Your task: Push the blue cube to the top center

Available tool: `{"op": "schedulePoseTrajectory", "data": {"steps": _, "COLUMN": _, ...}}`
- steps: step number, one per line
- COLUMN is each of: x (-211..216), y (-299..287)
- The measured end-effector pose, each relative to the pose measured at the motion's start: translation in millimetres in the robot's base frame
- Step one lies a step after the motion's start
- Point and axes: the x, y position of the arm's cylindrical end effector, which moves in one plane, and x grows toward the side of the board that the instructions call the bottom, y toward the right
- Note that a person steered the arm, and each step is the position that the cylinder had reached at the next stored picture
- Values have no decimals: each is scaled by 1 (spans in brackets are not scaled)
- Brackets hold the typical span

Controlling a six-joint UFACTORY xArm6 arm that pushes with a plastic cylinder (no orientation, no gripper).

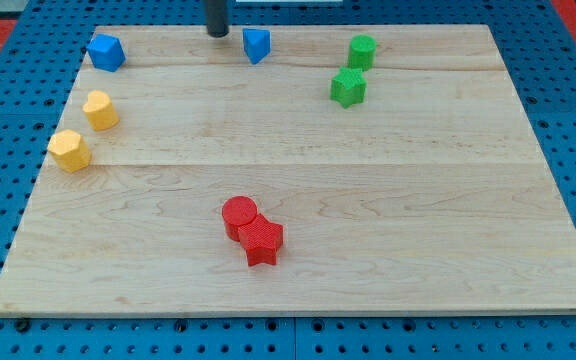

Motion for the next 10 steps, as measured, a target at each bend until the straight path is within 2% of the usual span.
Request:
{"op": "schedulePoseTrajectory", "data": {"steps": 1, "x": 22, "y": 11}}
{"op": "schedulePoseTrajectory", "data": {"steps": 2, "x": 22, "y": 69}}
{"op": "schedulePoseTrajectory", "data": {"steps": 3, "x": 40, "y": 57}}
{"op": "schedulePoseTrajectory", "data": {"steps": 5, "x": 89, "y": -127}}
{"op": "schedulePoseTrajectory", "data": {"steps": 6, "x": 84, "y": -188}}
{"op": "schedulePoseTrajectory", "data": {"steps": 8, "x": 38, "y": -129}}
{"op": "schedulePoseTrajectory", "data": {"steps": 10, "x": 20, "y": -185}}
